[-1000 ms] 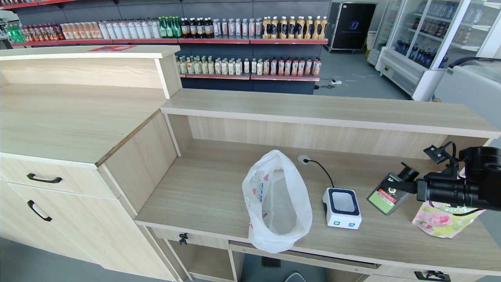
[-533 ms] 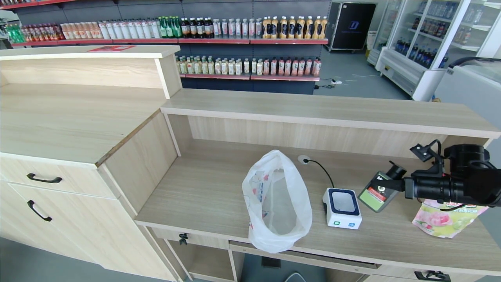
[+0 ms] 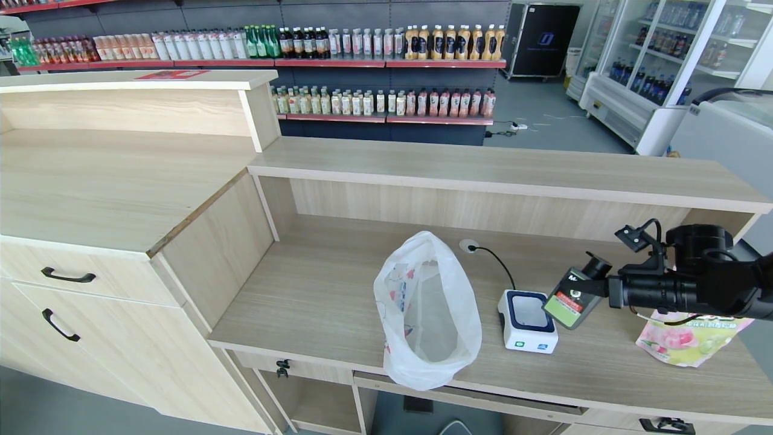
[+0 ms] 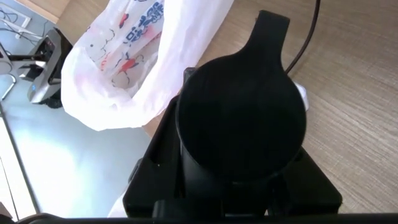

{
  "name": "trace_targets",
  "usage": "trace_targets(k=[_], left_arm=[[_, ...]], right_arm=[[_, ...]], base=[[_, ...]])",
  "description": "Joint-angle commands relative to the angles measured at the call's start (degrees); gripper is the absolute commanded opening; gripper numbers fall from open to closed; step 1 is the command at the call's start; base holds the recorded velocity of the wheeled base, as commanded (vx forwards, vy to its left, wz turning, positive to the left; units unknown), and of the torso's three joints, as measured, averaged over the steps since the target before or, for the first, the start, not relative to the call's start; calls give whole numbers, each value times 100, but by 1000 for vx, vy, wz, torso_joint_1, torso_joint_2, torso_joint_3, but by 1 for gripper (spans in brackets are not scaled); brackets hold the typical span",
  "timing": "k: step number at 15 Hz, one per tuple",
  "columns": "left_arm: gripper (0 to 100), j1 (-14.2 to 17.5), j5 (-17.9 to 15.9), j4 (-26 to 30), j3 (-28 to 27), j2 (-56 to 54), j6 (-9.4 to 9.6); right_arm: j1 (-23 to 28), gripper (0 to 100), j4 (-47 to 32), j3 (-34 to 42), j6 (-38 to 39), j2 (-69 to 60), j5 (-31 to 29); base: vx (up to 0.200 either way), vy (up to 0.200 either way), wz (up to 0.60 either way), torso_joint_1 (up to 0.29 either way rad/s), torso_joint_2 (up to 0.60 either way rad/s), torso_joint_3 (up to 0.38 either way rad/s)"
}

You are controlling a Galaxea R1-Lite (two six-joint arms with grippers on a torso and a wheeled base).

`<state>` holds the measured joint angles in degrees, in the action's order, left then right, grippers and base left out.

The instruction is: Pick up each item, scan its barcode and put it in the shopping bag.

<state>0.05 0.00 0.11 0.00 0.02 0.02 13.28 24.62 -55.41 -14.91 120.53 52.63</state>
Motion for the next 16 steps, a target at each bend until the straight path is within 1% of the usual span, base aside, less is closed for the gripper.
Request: trace_targets(k=[1,8,16], left_arm=[[100,4,0,-2,0,-2,6],[100,4,0,7,0,-2,6],[100,4,0,-2,0,-2,-2]], right_arm=[[-36,0,7,-58,6,67,2],[-185,0,7,-410,111,322,-7],[-308,0,16,-559,111,498,-7]], base=[[0,0,0,0,0,0],[0,0,0,0,0,0],[0,0,0,0,0,0]])
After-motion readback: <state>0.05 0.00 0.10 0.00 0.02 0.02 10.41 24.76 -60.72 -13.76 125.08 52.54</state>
